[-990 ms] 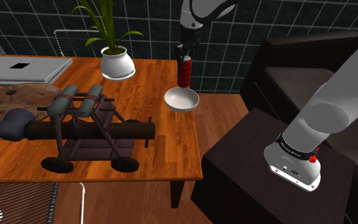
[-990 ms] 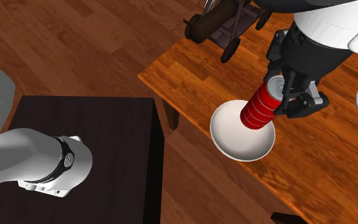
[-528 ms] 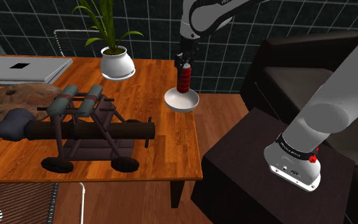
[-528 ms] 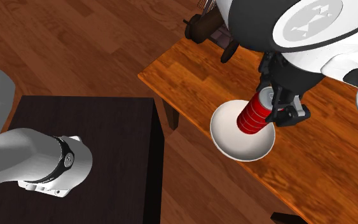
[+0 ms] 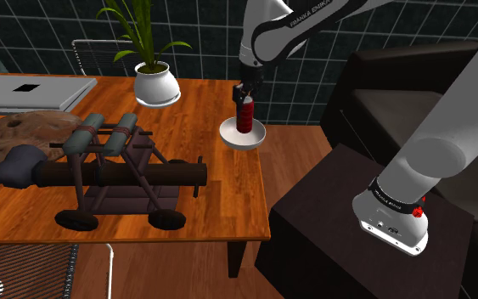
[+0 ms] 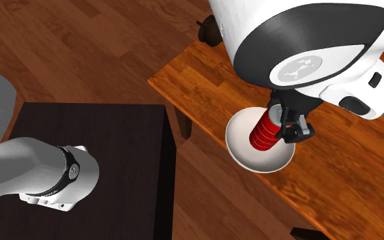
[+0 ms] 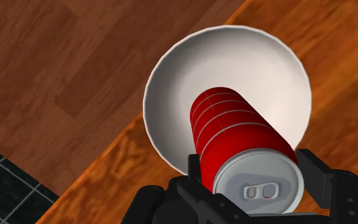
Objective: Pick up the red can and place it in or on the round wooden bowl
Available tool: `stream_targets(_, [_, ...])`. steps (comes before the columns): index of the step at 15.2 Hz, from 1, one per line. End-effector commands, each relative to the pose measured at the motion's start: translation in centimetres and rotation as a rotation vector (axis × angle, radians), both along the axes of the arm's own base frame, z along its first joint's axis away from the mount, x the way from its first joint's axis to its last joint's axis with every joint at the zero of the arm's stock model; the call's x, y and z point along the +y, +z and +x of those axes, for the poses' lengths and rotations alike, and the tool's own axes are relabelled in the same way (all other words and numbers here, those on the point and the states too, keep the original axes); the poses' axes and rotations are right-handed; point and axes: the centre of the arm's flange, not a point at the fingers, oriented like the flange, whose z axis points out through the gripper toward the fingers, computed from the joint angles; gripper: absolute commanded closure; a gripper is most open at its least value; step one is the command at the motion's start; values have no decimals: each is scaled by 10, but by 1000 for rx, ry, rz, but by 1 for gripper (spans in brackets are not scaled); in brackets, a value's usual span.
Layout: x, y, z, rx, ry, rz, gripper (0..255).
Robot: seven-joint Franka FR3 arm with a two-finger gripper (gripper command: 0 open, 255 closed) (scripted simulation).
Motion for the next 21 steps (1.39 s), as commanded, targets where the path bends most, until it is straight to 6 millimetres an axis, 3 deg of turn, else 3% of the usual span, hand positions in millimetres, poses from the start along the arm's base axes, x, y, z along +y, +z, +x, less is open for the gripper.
stream_targets(1, [0,-6,0,-1,0,0,255])
stream_targets(8, [0,-6,0,-1,0,0,255])
stream_targets(9, [0,-6,0,-1,0,0,0])
stream_targets(14, [0,-6,0,-1,0,0,0])
stream_targets(18, [0,44,-5,-1,0,0,0])
stream_targets(21, [0,44,-5,-1,0,0,0])
